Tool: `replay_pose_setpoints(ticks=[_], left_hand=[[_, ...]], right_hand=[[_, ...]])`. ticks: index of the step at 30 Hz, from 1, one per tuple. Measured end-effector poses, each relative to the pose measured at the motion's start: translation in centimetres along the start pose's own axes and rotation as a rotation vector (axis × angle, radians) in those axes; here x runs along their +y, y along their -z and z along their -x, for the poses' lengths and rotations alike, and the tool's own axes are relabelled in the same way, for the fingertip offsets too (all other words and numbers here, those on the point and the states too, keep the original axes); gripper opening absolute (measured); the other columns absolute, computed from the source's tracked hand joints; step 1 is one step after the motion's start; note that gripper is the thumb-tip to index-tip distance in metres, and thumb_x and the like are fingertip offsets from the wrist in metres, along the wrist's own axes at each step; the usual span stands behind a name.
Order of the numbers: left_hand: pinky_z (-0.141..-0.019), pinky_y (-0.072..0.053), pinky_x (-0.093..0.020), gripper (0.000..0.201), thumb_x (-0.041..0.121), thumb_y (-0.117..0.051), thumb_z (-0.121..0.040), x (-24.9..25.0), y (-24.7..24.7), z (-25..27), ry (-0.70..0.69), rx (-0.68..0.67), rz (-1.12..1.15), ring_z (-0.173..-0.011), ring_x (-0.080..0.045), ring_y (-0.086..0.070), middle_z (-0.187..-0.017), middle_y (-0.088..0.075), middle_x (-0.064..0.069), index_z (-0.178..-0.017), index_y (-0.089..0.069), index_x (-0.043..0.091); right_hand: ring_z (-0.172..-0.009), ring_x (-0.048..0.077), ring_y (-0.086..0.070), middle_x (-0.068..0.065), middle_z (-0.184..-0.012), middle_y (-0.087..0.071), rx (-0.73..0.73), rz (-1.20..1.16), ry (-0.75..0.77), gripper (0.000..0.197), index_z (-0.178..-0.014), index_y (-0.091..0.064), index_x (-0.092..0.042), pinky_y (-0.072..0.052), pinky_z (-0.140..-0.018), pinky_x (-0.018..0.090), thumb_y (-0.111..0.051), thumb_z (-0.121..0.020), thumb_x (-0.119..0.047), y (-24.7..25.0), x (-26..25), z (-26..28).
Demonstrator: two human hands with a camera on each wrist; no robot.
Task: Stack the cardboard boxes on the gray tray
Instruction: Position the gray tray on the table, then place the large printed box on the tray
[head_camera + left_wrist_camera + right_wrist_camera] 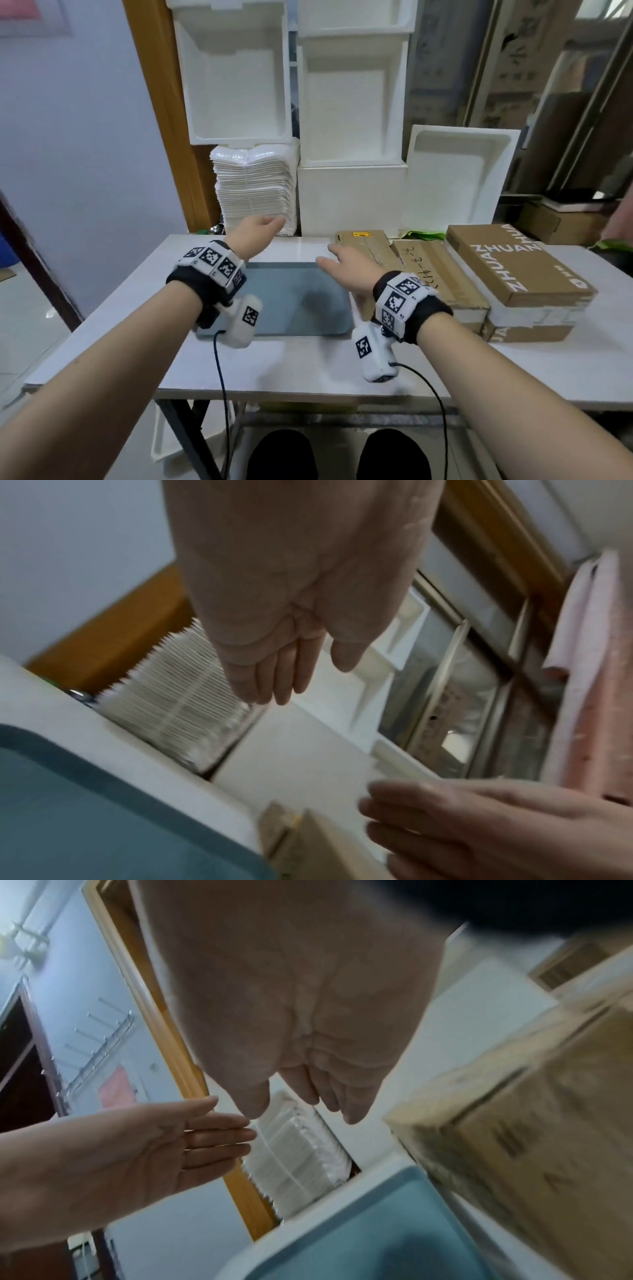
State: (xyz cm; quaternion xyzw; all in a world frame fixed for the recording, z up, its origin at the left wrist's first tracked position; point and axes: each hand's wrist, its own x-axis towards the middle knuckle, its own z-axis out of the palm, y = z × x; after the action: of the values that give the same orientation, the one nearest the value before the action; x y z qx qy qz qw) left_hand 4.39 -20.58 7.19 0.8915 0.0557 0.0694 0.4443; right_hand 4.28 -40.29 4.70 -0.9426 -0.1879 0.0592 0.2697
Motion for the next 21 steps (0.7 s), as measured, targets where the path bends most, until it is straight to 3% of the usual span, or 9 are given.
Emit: replay_pose_setpoints(ticks=[3,6,10,14,16,19,21], left_hand=[[-0.111,-0.036,-0.042,0.054,0.048,-0.047,-0.096,4.0,-3.6,-0.7,0.001,-0.086,0.222,-0.127,-0.026,-0.051,-0.134,-0.058,-0.013,-0.127,-0.059,0.006],[-0.113,-0.032,-0.042,0.069,0.063,-0.044,-0.085,7.5,-6.8,-1.1,-0.002,-0.165,0.296,-0.128,-0.025,-0.049,-0.136,-0.057,-0.007,-0.128,-0.057,0.011],[-0.115,-0.028,-0.045,0.107,0.083,-0.034,-0.059,11.0,-10.8,-1.5,-0.016,-0.237,0.305,-0.134,-0.025,-0.043,-0.143,-0.051,-0.007,-0.135,-0.052,0.01],[-0.117,-0.024,-0.045,0.102,0.078,-0.027,-0.074,14.8,-14.8,-0.1,-0.035,-0.295,0.336,-0.141,-0.026,-0.034,-0.153,-0.038,-0.01,-0.147,-0.037,0.007],[-0.118,-0.023,-0.045,0.103,0.078,-0.023,-0.074,16.2,-17.0,0.8,-0.026,-0.332,0.346,-0.142,-0.026,-0.032,-0.155,-0.035,-0.01,-0.148,-0.035,0.007],[-0.119,-0.02,-0.045,0.095,0.073,-0.02,-0.087,18.0,-20.2,2.2,-0.046,-0.381,0.342,-0.144,-0.027,-0.029,-0.156,-0.031,-0.014,-0.148,-0.03,0.002],[-0.118,-0.022,-0.047,0.088,0.067,-0.021,-0.094,19.1,-21.7,3.3,-0.03,-0.407,0.342,-0.142,-0.034,-0.031,-0.154,-0.032,-0.021,-0.145,-0.034,-0.003]], right_hand=[[-0.135,0.03,-0.044,0.016,-0.144,-0.05,0.084,-0.105,-0.024,0.054,-0.139,-0.047,-0.001,-0.033,-0.107,0.033,-0.04,-0.101,-0.04,3.3,1.2,0.7],[-0.143,0.027,-0.034,0.013,-0.154,-0.037,0.134,-0.113,-0.082,0.06,-0.147,-0.036,-0.002,-0.026,-0.114,0.031,-0.037,-0.102,-0.042,6.5,3.2,1.9],[-0.139,0.029,-0.04,0.015,-0.15,-0.043,0.196,-0.107,-0.173,0.06,-0.144,-0.042,-0.002,-0.03,-0.112,0.035,-0.034,-0.102,-0.045,9.9,6.9,3.6],[-0.135,0.029,-0.044,0.016,-0.147,-0.047,0.242,-0.089,-0.233,0.059,-0.142,-0.045,-0.001,-0.033,-0.106,0.032,-0.031,-0.104,-0.043,12.4,10.6,5.8],[-0.131,0.03,-0.047,0.017,-0.143,-0.051,0.269,-0.049,-0.268,0.059,-0.138,-0.049,-0.002,-0.035,-0.104,0.033,-0.028,-0.103,-0.045,13.5,12.3,6.7],[-0.131,0.032,-0.047,0.019,-0.142,-0.051,0.313,-0.03,-0.331,0.062,-0.137,-0.05,-0.001,-0.035,-0.108,0.038,-0.026,-0.103,-0.047,15.2,15.3,8.0],[-0.129,0.034,-0.047,0.02,-0.141,-0.051,0.33,0.018,-0.386,0.062,-0.136,-0.05,-0.001,-0.035,-0.105,0.037,-0.023,-0.103,-0.045,15.8,16.9,8.7]])
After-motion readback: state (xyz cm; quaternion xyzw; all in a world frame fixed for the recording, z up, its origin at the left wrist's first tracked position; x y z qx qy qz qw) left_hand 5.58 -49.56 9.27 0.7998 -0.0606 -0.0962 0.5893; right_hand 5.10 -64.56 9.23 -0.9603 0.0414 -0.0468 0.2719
